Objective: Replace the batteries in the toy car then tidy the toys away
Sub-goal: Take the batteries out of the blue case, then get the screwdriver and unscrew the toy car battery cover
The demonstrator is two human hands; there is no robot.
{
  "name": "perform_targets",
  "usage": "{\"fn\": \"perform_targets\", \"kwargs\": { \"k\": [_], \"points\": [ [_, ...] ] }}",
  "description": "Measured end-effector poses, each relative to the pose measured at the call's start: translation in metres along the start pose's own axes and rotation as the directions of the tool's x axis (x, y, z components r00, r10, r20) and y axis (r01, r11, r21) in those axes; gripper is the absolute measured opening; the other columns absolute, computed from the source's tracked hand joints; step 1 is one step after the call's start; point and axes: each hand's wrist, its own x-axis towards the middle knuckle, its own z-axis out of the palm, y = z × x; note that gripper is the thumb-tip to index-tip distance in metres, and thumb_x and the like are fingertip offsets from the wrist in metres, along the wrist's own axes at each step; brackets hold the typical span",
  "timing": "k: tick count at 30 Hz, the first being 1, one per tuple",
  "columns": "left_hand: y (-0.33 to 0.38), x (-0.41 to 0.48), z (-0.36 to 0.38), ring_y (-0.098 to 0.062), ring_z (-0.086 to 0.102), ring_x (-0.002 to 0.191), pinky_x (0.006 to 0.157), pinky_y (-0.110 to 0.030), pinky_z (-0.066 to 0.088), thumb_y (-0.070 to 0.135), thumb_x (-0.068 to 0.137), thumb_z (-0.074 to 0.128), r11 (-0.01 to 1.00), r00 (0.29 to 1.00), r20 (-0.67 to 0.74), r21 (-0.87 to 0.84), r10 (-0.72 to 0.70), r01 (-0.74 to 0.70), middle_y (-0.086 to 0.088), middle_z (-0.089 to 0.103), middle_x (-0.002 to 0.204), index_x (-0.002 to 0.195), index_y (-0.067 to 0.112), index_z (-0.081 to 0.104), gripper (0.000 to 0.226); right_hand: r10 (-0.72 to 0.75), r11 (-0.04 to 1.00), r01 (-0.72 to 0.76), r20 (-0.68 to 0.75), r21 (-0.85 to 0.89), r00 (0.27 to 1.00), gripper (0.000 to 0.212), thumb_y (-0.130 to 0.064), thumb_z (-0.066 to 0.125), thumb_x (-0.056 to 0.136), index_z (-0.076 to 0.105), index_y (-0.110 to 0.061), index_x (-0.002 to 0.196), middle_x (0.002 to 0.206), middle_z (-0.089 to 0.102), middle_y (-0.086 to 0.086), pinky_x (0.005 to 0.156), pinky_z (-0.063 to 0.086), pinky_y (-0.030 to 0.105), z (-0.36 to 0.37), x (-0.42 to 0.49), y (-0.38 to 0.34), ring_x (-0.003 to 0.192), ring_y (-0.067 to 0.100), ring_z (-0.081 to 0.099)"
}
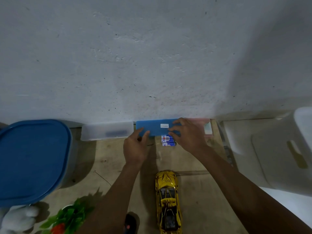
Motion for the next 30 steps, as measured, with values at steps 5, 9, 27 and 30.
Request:
{"fn": "perform_targets", "kwargs": {
  "k": [5,9,27,30],
  "points": [
    [0.0,0.003,0.004,-0.017,0.067,0.101,0.081,-0.041,0.061,0.026,0.089,0.071,0.982,0.994,0.026,-0.154,-0.105,0.108,-0.01,0.07,0.114,0.119,0.01,0.068,0.034,0.014,1.0,-0.014,0.012,-0.018,1.0,0.028,-0.034,0.062,0.092,0.071,-0.021,0.115,0.127,0.058,-0.005,0.095,0.043,0.025,0.002,0.0,-0.003,0.112,0.012,0.054],
    [0.003,0.0,0.003,-0.017,0.069,0.091,0.073,-0.042,0.062,0.035,0.091,0.067,0.997,0.998,0.032,-0.047,-0.055,0.057,-0.007,0.071,0.105,0.119,0.017,0.065,0.033,-0.011,0.999,0.012,0.014,-0.046,1.0,0.026,-0.032,0.062,0.093,0.072,-0.019,0.113,0.124,0.058,-0.002,0.092,0.046,0.029,0.0,0.0,-0.006,0.109,0.016,0.057],
    [-0.035,0.023,-0.089,-0.026,0.061,0.111,0.099,-0.046,0.05,0.029,0.095,0.059,0.745,0.811,-0.115,-0.487,-0.573,0.457,-0.008,0.062,0.123,0.146,0.021,0.036,0.057,-0.379,0.924,0.381,0.171,0.026,0.909,0.041,-0.021,0.06,0.09,0.057,-0.017,0.131,0.138,0.051,0.003,0.099,0.044,0.04,0.038,0.045,-0.143,0.122,0.024,0.051],
    [-0.037,0.029,-0.099,-0.023,0.063,0.085,0.072,-0.035,0.054,0.022,0.098,0.051,0.71,0.813,-0.086,-0.545,-0.576,0.446,-0.008,0.067,0.097,0.129,0.024,0.052,0.031,-0.429,0.89,0.451,0.216,-0.065,0.877,0.042,-0.023,0.061,0.088,0.055,-0.017,0.129,0.133,0.053,0.006,0.093,0.045,0.04,0.047,0.055,-0.167,0.118,0.025,0.051]
  ]
}}
